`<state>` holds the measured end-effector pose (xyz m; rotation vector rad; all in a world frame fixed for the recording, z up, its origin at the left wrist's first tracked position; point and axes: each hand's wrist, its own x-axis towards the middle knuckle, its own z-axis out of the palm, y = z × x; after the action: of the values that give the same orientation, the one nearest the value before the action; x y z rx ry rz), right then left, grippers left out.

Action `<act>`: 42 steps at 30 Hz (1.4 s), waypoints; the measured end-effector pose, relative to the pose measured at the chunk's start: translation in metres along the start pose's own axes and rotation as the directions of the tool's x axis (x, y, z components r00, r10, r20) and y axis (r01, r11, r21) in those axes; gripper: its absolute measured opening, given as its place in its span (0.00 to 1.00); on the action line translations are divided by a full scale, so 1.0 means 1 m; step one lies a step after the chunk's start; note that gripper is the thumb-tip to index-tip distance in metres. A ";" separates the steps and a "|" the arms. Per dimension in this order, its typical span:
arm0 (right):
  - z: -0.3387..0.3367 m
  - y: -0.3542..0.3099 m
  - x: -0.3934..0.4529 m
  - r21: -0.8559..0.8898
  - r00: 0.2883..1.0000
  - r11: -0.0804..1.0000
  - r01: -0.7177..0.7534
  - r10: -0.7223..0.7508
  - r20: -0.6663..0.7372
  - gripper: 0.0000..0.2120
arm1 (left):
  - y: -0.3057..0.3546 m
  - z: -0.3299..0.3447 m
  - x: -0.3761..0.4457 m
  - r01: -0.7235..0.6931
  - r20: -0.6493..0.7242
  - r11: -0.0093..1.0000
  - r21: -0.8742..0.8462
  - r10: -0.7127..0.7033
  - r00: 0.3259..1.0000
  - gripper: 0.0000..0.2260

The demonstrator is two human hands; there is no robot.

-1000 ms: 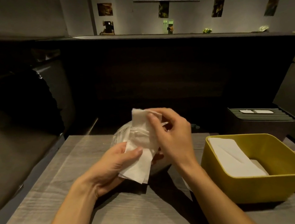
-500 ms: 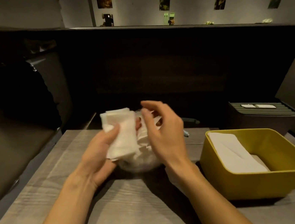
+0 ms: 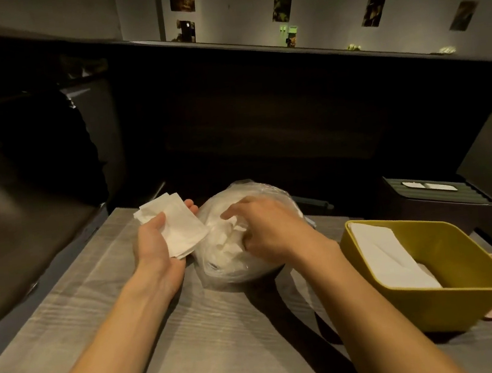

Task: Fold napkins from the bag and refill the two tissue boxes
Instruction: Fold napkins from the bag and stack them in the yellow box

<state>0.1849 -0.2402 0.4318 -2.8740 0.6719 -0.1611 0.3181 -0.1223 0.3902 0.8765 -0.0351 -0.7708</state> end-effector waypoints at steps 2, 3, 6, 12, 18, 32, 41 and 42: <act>0.004 -0.001 0.003 -0.007 0.999 1.000 0.030 -0.031 -0.023 0.27 | -0.001 -0.001 0.002 0.035 -0.009 0.999 0.003 -0.035 0.999 0.15; 0.005 -0.001 0.004 -0.020 0.998 0.999 0.044 -0.045 -0.049 0.25 | -0.001 -0.001 0.002 0.047 -0.010 0.999 0.005 -0.047 0.999 0.16; 0.008 -0.001 0.003 -0.064 0.991 0.997 0.049 -0.056 -0.125 0.19 | -0.001 -0.002 0.003 0.041 -0.008 0.999 -0.012 -0.041 0.999 0.16; 0.004 0.000 -0.003 -0.118 0.978 0.993 0.028 -0.051 -0.201 0.16 | 0.000 0.000 -0.002 -0.040 0.082 0.999 -0.022 0.042 0.996 0.17; -0.016 -0.004 -0.019 -0.028 0.931 1.000 0.011 -0.020 -0.366 0.14 | 0.006 0.012 -0.012 -0.192 0.195 0.978 -0.077 0.203 0.960 0.15; 0.005 -0.004 -0.001 0.925 0.889 0.363 0.110 0.381 -0.255 0.08 | -0.004 0.038 -0.017 0.148 0.445 0.985 0.086 -0.171 0.879 0.19; 0.038 0.004 0.004 0.821 0.798 0.560 0.107 0.444 -0.407 0.06 | -0.012 0.030 -0.020 0.027 0.438 0.937 0.347 -0.187 0.879 0.21; 0.038 0.006 0.003 0.850 0.803 0.511 0.131 0.448 -0.393 0.06 | -0.012 0.030 -0.020 -0.003 0.434 0.926 0.377 -0.174 0.884 0.22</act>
<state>0.1901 -0.2408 0.3940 -1.7230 0.6824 -1.0569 0.2867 -0.1349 0.4074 1.0363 -0.5864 -1.0676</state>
